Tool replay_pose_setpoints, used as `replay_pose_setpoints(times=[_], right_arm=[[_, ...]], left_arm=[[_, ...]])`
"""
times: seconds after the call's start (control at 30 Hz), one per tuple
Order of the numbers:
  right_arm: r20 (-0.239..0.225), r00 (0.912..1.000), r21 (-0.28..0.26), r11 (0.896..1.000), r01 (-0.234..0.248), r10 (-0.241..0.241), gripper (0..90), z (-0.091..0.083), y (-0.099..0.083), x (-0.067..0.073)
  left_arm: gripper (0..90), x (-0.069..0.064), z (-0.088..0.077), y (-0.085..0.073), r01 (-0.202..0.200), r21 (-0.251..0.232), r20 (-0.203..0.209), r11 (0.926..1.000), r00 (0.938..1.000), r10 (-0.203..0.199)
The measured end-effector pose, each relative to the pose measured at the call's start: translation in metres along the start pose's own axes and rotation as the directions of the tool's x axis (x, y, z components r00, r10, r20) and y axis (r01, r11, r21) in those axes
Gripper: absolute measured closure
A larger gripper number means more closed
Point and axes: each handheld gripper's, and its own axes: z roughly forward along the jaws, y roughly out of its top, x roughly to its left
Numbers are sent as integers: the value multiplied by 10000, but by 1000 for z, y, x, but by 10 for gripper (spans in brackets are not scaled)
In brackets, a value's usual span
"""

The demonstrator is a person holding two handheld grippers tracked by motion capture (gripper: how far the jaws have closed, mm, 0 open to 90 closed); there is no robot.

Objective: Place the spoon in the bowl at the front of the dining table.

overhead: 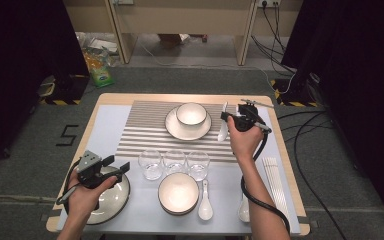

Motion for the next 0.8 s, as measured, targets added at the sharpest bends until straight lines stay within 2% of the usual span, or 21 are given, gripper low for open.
replay_pose_setpoints(times=[0.8], right_arm=[[19,10000,-21,10000,3,-3,858,6,6,0]], left_arm=[[318,-1,1,0,45,13,58,10000,10000,-45]])
